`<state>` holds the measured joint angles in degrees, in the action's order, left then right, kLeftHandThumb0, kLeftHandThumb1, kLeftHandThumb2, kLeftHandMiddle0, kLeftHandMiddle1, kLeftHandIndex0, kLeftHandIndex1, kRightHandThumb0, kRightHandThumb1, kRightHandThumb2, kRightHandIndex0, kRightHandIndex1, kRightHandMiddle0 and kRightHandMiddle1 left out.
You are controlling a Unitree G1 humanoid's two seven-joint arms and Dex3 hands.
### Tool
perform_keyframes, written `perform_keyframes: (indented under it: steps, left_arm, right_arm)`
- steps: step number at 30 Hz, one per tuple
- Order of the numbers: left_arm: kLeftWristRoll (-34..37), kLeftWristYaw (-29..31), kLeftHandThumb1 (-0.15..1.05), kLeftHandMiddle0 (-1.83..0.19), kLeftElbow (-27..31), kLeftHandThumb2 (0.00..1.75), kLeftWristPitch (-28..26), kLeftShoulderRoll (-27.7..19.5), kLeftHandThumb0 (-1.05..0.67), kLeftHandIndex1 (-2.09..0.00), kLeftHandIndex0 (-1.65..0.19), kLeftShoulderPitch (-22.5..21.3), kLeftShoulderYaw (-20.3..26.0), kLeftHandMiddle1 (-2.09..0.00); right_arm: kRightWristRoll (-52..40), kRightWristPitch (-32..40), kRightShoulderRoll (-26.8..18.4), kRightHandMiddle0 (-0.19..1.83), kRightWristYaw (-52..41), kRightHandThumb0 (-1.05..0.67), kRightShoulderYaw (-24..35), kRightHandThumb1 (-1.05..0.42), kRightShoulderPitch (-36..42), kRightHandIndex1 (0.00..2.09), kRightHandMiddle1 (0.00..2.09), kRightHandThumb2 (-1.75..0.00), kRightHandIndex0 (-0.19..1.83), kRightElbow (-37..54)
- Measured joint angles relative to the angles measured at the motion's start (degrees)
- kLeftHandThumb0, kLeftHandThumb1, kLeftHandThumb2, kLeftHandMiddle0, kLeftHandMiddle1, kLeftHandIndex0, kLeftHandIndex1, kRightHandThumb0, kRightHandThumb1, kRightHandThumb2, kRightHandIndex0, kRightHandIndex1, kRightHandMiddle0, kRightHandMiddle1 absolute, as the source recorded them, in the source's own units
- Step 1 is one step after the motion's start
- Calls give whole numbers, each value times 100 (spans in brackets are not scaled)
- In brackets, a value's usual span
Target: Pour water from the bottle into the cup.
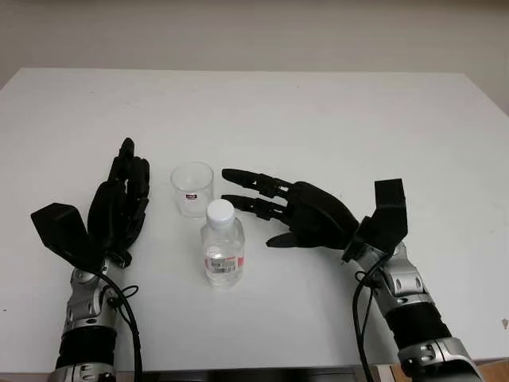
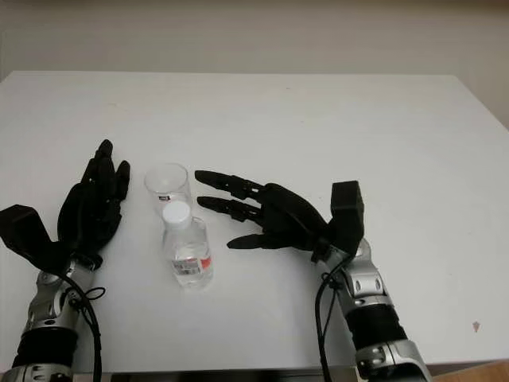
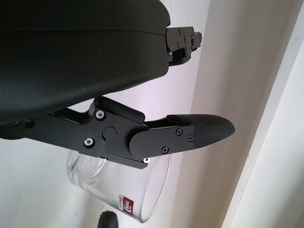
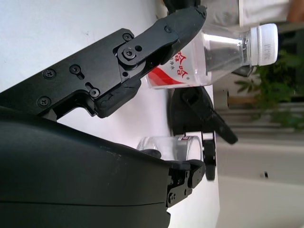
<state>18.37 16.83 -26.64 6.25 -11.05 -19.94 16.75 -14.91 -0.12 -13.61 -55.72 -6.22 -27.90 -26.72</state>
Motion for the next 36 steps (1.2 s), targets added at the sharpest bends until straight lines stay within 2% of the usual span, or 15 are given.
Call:
perform_keyframes:
  steps: [8, 14, 19, 28, 36]
  left_arm:
    - [-4, -39, 105, 9, -104, 49, 67, -16, -78, -5, 9, -80, 4, -5]
    - [-2, -55, 105, 9, -101, 48, 94, -18, -78, -5, 9, -80, 5, -5]
    - [1, -54, 105, 9, -96, 48, 100, -16, -77, -6, 9, -79, 13, -6]
    - [5, -17, 105, 11, -31, 48, 99, -15, -76, -5, 11, -76, 5, -5]
    - [3, -75, 105, 9, -28, 47, 96, -15, -77, -6, 8, -76, 7, -6]
  right_arm:
    - [61, 47, -255, 12, -1209, -96, -4, -77, -920, 32, 27, -6, 27, -1203]
    - [54, 95, -506, 10, -1756, -95, 210, -82, -1505, 34, 28, -7, 26, -1906]
    - [139, 23, -568, 8, -1888, -94, 269, -82, -1660, 34, 28, -6, 23, -2041]
    - [337, -9, -188, 11, -2041, -95, 26, -81, -1673, 38, 28, -5, 25, -2040]
    - [450, -237, 175, 8, -2207, -87, -111, -80, -1704, 41, 26, -5, 24, -2253]
